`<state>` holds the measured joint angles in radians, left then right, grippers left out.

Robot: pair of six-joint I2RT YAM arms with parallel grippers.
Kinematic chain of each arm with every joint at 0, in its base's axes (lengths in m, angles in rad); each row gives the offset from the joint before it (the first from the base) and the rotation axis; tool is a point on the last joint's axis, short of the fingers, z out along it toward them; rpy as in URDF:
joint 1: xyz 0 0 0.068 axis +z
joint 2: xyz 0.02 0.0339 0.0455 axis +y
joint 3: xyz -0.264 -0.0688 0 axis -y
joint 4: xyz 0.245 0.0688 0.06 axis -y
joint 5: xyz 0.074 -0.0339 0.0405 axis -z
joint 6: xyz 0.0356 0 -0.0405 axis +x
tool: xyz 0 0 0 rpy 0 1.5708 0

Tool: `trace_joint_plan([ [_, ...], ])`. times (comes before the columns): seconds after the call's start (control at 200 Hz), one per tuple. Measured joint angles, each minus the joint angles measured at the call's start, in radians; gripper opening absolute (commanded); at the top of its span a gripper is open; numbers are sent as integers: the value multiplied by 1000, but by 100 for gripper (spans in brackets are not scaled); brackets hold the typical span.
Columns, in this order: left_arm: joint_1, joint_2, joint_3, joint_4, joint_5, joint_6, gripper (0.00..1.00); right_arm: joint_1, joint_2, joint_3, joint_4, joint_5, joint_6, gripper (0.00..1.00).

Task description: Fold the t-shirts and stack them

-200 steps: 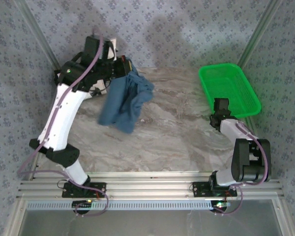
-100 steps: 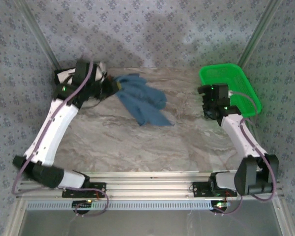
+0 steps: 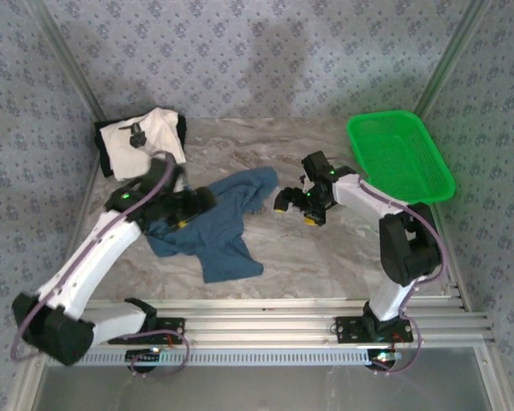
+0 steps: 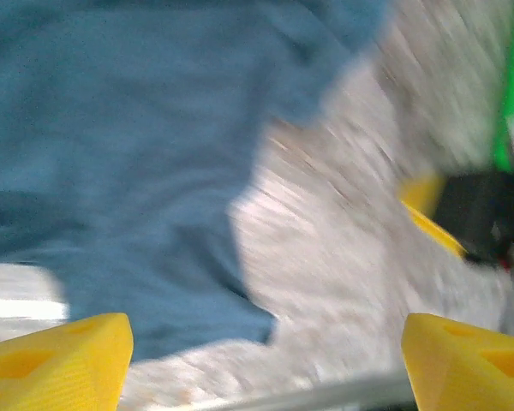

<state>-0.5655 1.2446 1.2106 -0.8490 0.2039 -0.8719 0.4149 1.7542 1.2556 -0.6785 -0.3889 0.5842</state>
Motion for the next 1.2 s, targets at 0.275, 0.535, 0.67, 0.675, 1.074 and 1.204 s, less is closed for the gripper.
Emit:
trace_joint_plan([
  [0.275, -252, 146, -124, -48, 40, -43, 72, -1, 235, 270, -55, -42, -126, 95],
  [0.535, -134, -227, -431, -71, -34, -181, 69, -1, 318, 366, -77, -65, -141, 95],
  [0.67, -131, -159, -522, 6, -17, -212, 67, -6, 348, 412, -95, -79, -143, 96],
  [0.675, -131, -154, -525, 9, -16, -212, 66, -7, 349, 413, -96, -79, -144, 96],
  [1.074, -100, 84, -585, 313, -4, -282, 46, -46, 564, 755, -143, -32, -148, 93],
  [1.204, -102, 119, -571, 338, 9, -281, 28, -20, 617, 780, -150, -21, -129, 90],
])
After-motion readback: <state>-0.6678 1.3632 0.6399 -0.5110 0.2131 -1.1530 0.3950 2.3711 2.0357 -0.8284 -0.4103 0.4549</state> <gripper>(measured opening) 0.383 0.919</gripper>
